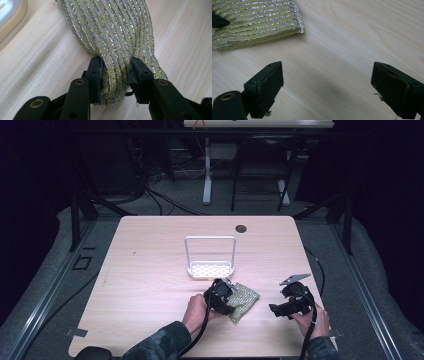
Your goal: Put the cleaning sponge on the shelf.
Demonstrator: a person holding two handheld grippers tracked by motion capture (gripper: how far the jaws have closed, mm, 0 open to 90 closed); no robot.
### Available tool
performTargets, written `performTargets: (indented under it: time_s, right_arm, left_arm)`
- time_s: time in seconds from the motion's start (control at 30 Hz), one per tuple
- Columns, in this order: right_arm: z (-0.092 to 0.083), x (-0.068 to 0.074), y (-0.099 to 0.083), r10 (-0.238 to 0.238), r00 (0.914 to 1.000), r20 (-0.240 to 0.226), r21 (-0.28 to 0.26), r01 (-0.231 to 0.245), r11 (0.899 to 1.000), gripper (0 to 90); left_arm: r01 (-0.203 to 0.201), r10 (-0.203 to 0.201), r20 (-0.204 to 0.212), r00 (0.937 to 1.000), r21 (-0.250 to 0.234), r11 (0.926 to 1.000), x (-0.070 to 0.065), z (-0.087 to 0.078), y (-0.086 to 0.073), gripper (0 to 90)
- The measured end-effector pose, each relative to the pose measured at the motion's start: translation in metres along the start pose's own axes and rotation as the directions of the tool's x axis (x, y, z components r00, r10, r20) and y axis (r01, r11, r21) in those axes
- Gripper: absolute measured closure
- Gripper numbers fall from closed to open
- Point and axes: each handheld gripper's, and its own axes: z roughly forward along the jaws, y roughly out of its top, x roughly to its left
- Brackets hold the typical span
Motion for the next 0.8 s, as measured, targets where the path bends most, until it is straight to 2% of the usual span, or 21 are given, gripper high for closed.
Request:
performTargets:
  time_s: [0.43,0.8]
  right_arm:
    - [0.001,0.000,0.000,-0.001,1.0000,0.003,-0.001,0.001,1.000,10.4]
    - [0.001,0.000,0.000,-0.011,0.9999,0.006,0.007,0.011,1.000,10.6]
  left_arm:
    - [0.016,-0.016,-0.004,0.9999,-0.045,0.9988,0.004,-0.014,-0.004,64.2]
    - [0.023,-0.023,0.002,0.9997,-0.052,0.9984,0.008,-0.027,-0.008,63.2]
